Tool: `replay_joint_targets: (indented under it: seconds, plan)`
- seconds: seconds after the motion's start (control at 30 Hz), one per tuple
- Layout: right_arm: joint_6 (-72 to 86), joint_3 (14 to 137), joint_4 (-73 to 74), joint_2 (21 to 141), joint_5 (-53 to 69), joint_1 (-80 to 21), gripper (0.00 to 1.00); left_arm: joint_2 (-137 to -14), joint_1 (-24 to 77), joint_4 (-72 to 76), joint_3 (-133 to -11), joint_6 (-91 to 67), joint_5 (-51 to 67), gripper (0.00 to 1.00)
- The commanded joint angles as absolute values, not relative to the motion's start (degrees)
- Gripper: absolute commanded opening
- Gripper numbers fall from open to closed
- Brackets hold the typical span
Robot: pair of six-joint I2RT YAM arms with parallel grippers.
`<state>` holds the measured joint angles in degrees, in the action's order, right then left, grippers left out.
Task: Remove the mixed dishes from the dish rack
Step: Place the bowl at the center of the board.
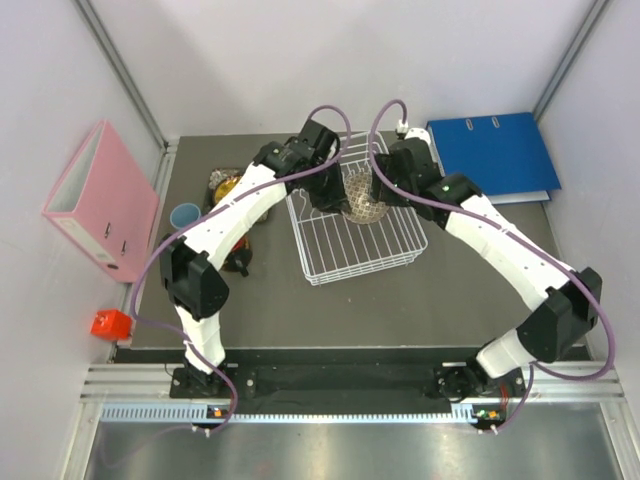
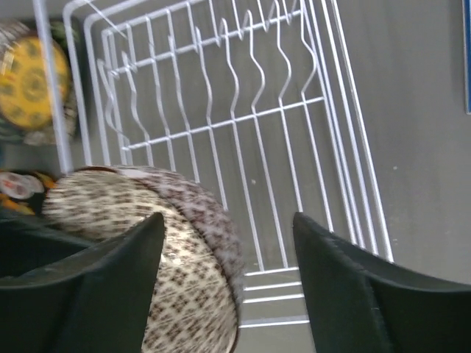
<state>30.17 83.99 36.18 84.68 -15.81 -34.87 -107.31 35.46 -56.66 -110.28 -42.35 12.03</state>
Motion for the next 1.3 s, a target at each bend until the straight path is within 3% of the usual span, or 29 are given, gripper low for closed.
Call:
replay_joint_targets:
  seconds: [0.0, 0.13, 0.17, 0.2, 0.33, 0.43, 0.53, 0.57, 0.6, 0.73, 1.0, 1.27]
  plan:
    - [27.78, 83.76, 36.3, 85.25, -18.19, -35.42, 0.54, -106.35, 35.68, -56.42, -115.48, -41.14, 10.81, 0.0]
    - [27.07, 83.85, 37.26, 85.96, -20.47, -35.42, 0.26, -106.61, 35.77, -58.01, -117.42, -40.08, 9.49, 0.0]
    - [27.16, 83.85, 37.18, 86.13, -20.74, -35.51, 0.05, -106.61, 35.77, -58.01, -117.68, -39.9, 9.32, 0.0]
    - [27.25, 83.76, 37.26, 86.05, -20.83, -35.42, 0.0, -106.44, 35.77, -58.18, -117.77, -39.9, 9.14, 0.0]
    - [27.68, 82.88, 36.21, 84.12, -22.06, -35.51, 0.0, -106.08, 35.68, -58.09, -117.69, -38.67, 8.26, 0.0]
    - [27.95, 82.79, 36.38, 81.22, -25.12, -35.42, 0.0, -105.47, 35.68, -57.48, -117.6, -37.44, 6.07, 0.29]
    - [28.47, 83.06, 37.53, 77.79, -27.5, -34.11, 0.0, -104.15, 35.42, -57.04, -117.51, -36.04, 1.25, 0.69]
    - [29.09, 82.8, 37.79, 75.96, -28.03, -33.67, 0.0, -103.45, 34.98, -56.87, -117.68, -34.9, 0.53, 0.92]
    - [29.44, 82.53, 38.49, 74.89, -28.56, -32.79, 0.0, -103.1, 34.46, -56.69, -117.95, -34.11, -1.91, 0.99]
    - [32.33, 78.5, 39.64, 69.36, -30.85, -29.45, 0.0, -98.9, 29.98, -54.95, -117.87, -33.84, -5.09, 0.99]
    - [43.06, 56.8, 34.47, 60.39, -14.17, -8.3, 0.0, -83.51, 23.91, -37.37, -91.16, -42.09, -4.57, 0.99]
    - [47.55, 48.17, 30.41, 59.76, -13.36, -3.96, 0.0, -79.37, 23.55, -37.35, -84.82, -43.77, -8.53, 0.99]
